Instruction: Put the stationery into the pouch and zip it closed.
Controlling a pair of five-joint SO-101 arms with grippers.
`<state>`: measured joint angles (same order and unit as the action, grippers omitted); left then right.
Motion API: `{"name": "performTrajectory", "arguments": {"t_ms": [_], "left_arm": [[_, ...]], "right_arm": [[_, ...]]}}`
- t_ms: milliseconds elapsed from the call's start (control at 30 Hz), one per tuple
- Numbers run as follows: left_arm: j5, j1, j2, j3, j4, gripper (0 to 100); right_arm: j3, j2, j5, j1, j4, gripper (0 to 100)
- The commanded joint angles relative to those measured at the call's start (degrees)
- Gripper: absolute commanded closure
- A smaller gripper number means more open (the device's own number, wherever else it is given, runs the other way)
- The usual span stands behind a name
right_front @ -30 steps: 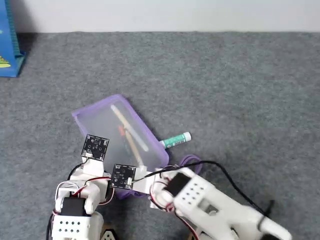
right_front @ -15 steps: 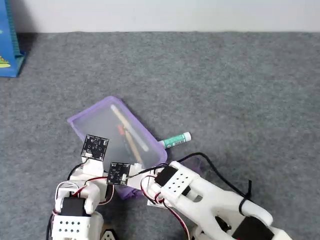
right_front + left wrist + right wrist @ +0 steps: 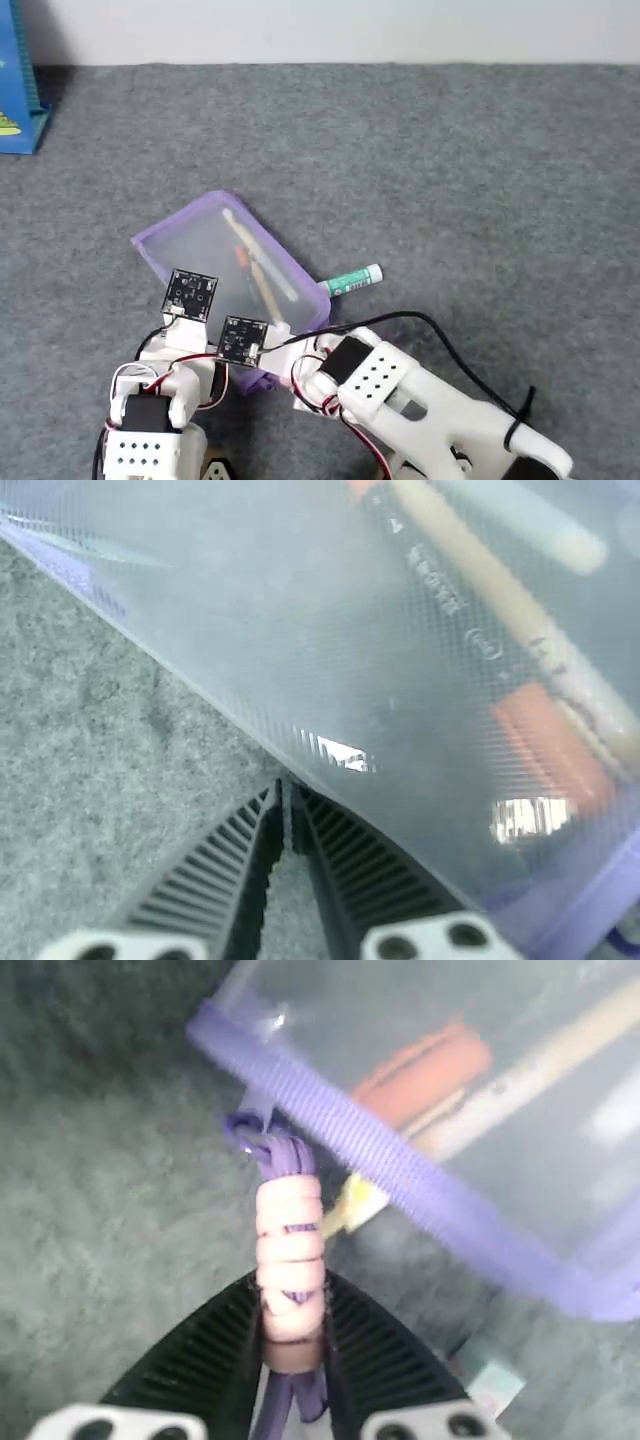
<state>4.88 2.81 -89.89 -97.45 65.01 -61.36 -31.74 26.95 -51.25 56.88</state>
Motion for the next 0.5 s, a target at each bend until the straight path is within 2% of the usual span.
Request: {"name": "performTrajectory", "arguments": {"t_ms": [0,100,467], "left_arm": [[-0.26,0.0,-0.62,3.12,-1.32,98],[-0.26,0.0,-0.62,3.12,-1.32,98],[-0.26,0.0,-0.62,3.12,-1.32,98]], "right_arm": [[0.53,-2.24,-1.58,0.57,4.26,90.6],[0.7,-2.24,-3.6,1.71,4.62,84.6],[1.23,-1.71,-3.52,1.63,1.71,84.2]]}}
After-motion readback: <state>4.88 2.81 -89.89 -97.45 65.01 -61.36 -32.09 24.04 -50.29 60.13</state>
